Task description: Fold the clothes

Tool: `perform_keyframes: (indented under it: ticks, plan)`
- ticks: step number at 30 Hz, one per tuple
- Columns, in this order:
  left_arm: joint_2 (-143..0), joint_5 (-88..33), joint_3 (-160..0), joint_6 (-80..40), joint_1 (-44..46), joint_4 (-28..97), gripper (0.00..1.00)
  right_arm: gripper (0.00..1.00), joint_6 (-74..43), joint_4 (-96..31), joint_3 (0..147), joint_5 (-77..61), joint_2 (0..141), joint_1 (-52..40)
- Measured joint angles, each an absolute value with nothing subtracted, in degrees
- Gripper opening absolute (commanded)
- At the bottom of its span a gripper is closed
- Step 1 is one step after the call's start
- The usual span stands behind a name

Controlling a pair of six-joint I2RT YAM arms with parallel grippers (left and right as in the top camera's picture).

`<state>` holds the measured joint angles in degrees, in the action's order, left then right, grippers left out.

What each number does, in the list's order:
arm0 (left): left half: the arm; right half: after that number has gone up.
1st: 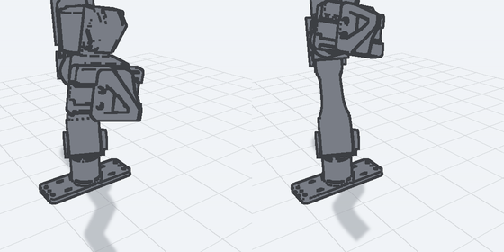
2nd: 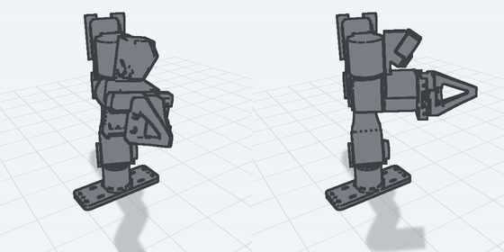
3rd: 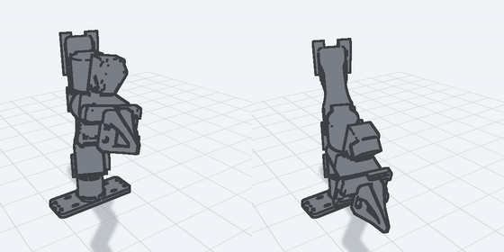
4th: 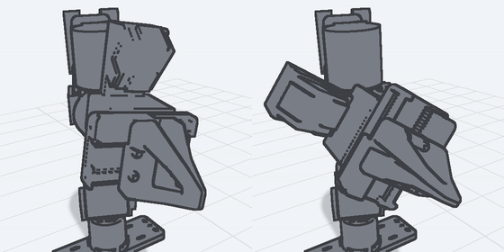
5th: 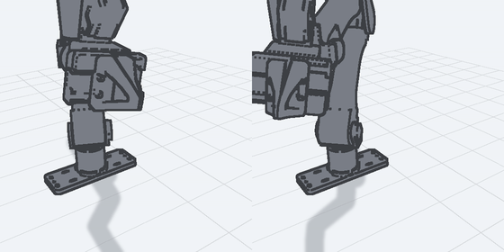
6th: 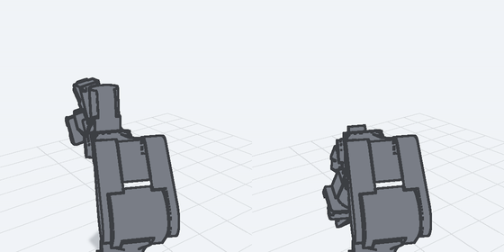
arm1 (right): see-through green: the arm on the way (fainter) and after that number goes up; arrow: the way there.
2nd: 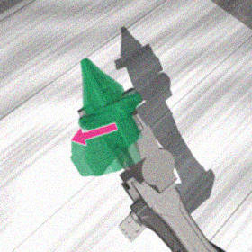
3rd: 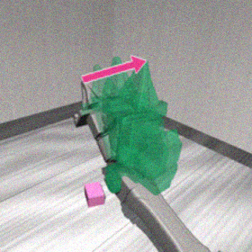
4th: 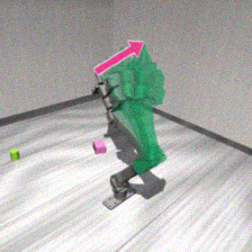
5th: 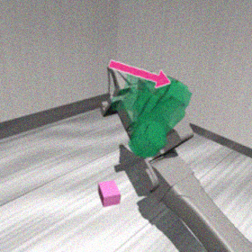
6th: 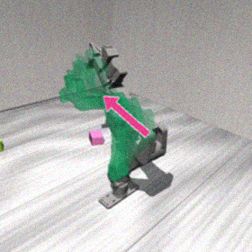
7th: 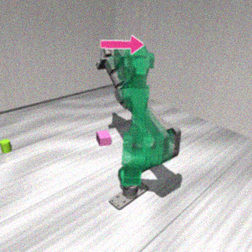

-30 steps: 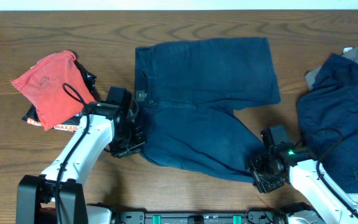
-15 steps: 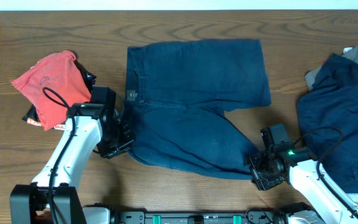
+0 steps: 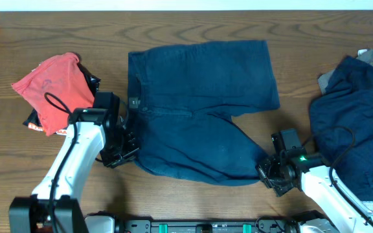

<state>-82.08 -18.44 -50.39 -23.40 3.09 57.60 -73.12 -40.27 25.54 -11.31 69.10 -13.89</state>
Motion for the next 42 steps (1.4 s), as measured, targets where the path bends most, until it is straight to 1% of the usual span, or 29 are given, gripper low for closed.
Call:
perform_keyframes:
  ticks: [4,9,13,19,23,29,36,42]
  plan:
    - [-76.14,-20.73,-50.39,-22.2,3.09,60.75,0.06,0.01,-65.89,-47.33,30.83,-7.66,68.71,-12.95]
    - [-64.2,-22.7,-50.39,-21.58,3.14,65.04,0.06,0.01,-56.77,-57.93,44.6,-4.47,64.55,-7.79]
    - [-53.93,-25.28,-50.41,-21.34,3.29,66.76,0.06,0.01,-49.15,-67.2,55.05,-4.93,61.39,-3.92]
    - [-43.11,-28.38,-51.18,-21.37,3.33,68.49,0.06,0.01,-37.78,-72.95,65.93,-5.56,59.61,-2.15]
    - [-41.52,-29.26,-53.12,-22.11,3.33,67.57,0.06,0.01,-30.57,-70.85,71.4,-5.78,59.75,-2.15]
    - [-44.42,-27.53,-53.8,-28.23,3.6,58.94,0.06,0.01,-21.32,-59.07,75.09,-7.53,64.1,-2.35]
    - [-54.37,-21.52,-54.08,-35.64,3.84,49.56,0.06,0.01,-16.14,-47.46,75.18,-8.8,76.93,-4.03]
    - [-65.52,-16.97,-54.11,-38.65,3.86,42.17,0.06,0.01,-12.78,-39.22,75.18,-8.86,87.31,-5.76]
